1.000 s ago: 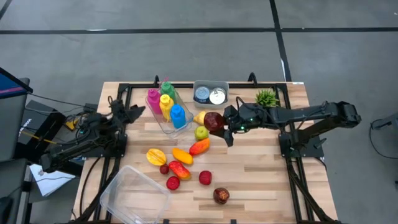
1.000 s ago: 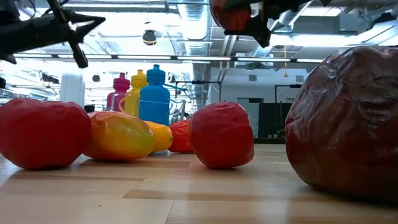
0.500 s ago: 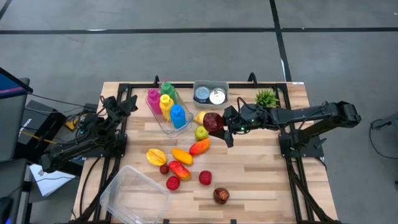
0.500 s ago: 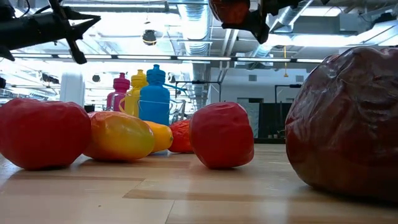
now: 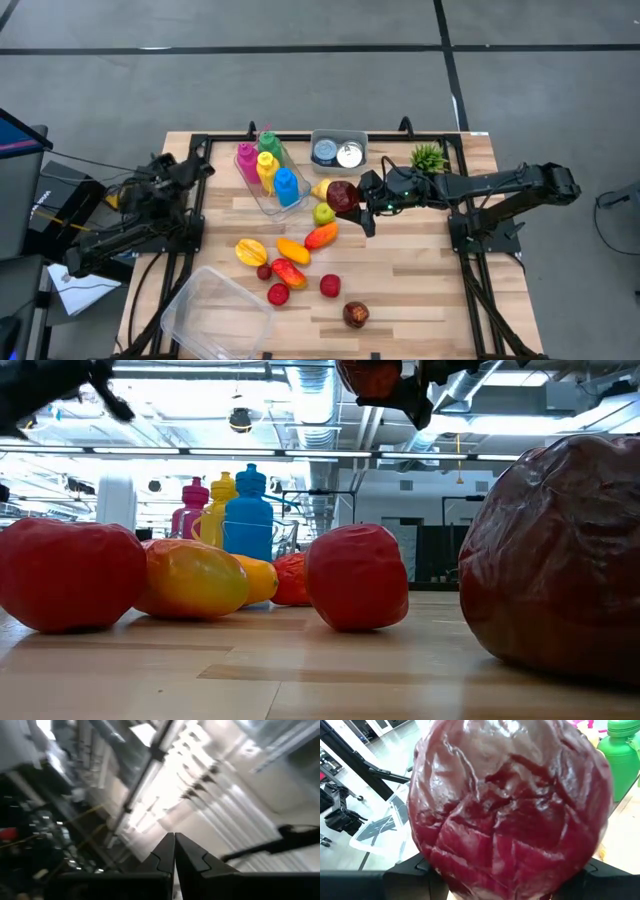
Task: Pick & Place Food Item
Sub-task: Put the top red apple into the white bin
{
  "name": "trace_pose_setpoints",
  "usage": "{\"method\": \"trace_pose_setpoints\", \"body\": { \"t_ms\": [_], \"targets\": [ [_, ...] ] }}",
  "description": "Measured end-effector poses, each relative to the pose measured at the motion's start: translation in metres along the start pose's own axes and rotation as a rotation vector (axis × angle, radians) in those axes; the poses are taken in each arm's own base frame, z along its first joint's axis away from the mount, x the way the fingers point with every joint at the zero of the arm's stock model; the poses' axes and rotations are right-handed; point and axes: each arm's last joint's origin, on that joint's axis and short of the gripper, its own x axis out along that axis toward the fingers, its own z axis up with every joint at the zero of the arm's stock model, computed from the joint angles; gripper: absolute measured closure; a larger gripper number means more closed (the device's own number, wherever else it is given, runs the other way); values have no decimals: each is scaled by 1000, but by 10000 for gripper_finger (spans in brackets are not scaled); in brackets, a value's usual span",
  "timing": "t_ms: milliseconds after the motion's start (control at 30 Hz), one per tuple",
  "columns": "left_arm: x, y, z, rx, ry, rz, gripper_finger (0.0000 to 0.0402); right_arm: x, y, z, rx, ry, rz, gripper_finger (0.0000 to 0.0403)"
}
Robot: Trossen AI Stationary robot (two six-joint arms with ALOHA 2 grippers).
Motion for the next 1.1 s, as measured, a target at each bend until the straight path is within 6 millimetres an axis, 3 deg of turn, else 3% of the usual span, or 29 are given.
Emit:
{"method": "trace_pose_setpoints", "body": {
  "t_ms": [233, 367, 600, 733, 900, 1000, 1100],
  "targets": [
    [46, -48, 17, 128, 69, -162, 399, 0, 0, 0, -1, -1, 0, 163],
    [85, -59, 16, 246, 193, -204, 373, 0, 0, 0, -3, -1, 0, 163],
    [138, -29, -14, 264, 445, -146, 244, 0, 0, 0, -11, -1, 0, 163],
    [150, -6, -39, 240, 561, -112, 142, 0, 0, 0, -11, -1, 0, 163],
    [160, 10, -64, 235, 639, -118, 37, 0, 0, 0, -10, -2, 1, 163],
    [161, 18, -78, 323, 681, -140, 7, 0, 1, 1, -10, -6, 12, 163],
    [163, 24, -87, 422, 700, -171, 18, 0, 2, 3, -9, -21, 43, 163]
  ]
}}
